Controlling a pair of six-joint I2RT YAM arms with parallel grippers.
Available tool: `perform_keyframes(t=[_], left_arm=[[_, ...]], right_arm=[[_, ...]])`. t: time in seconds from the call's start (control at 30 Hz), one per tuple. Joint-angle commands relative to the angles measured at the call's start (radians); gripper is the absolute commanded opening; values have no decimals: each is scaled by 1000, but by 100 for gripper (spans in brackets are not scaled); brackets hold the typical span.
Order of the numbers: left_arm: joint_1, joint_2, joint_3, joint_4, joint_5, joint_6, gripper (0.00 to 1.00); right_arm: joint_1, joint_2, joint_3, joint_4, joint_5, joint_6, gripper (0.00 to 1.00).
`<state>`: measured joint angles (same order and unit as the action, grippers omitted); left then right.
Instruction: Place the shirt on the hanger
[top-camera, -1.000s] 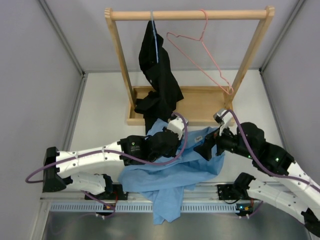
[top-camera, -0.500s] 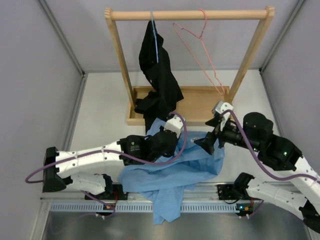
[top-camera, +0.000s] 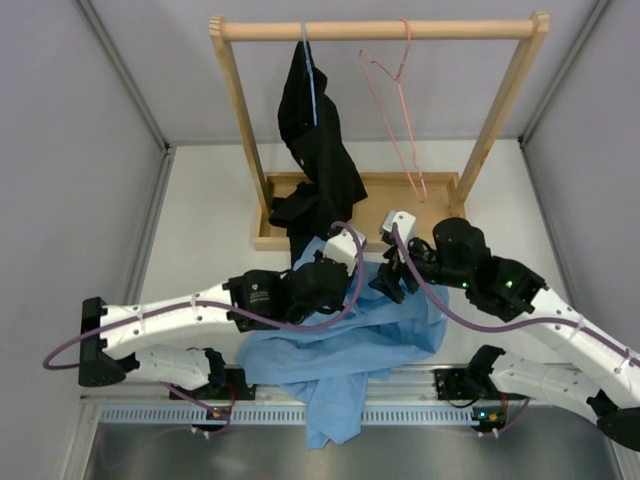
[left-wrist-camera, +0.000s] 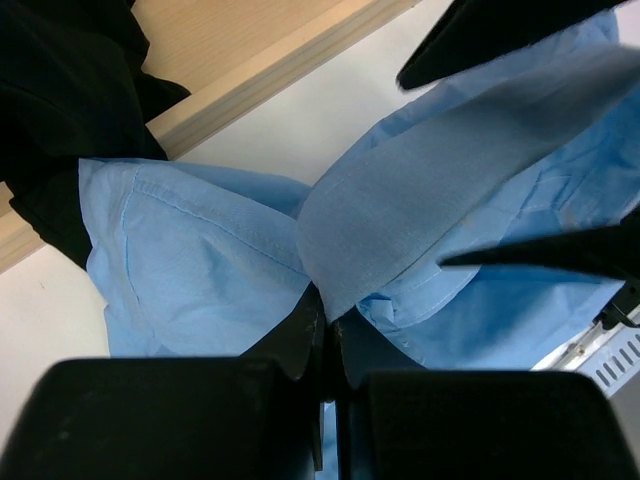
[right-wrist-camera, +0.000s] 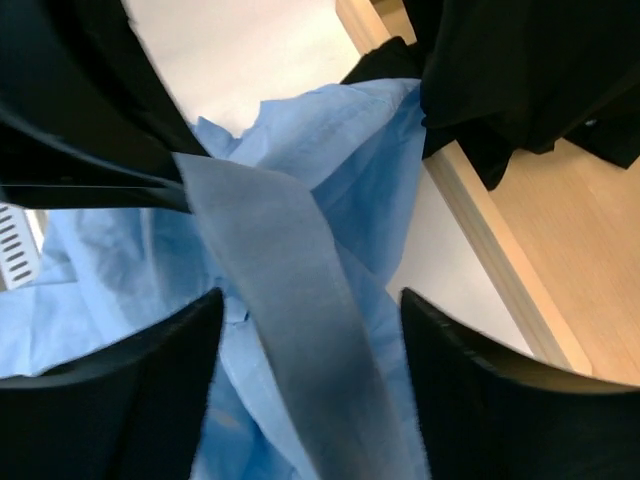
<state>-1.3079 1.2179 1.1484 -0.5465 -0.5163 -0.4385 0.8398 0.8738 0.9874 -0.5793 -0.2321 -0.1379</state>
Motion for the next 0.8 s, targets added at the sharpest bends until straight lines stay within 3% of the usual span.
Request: perform_keyframes(t=[0.0,0.07,0.13,0.2,0.23,0.27,0.3,0.47,0.63,0.7,0.77], left_arm=[[1,-35,40,14,22,14,0],[1,-43,40,14,24,17,0],[1,-50,37,13,25,23,0],[1,-66,31,13,13,30,14],[1,-72,33,13,9,34,27],[1,-78,31,11,1,34,73],[-1,-90,30,11,-1,30,96],[-30,-52,54,-7,-45,-8,98],[-138,121,142,-147,-373,-103,97],[-143,146,158,-153,-405,-120,92],[-145,172,166,-153,-448,-150,74]], right_arm=[[8,-1,-33,166,47,21,63],[7,-10,-49,188,48,27,54],[7,-19,-43,190,59,31,5],[7,-35,-43,194,105,54,0],[7,-54,-50,208,114,57,0],[7,-64,-56,214,141,79,0],[7,-70,-59,220,158,92,0],[7,-26,-12,141,318,223,0],[7,37,62,39,398,302,0],[7,42,68,26,395,328,0],[7,45,68,24,398,342,0]])
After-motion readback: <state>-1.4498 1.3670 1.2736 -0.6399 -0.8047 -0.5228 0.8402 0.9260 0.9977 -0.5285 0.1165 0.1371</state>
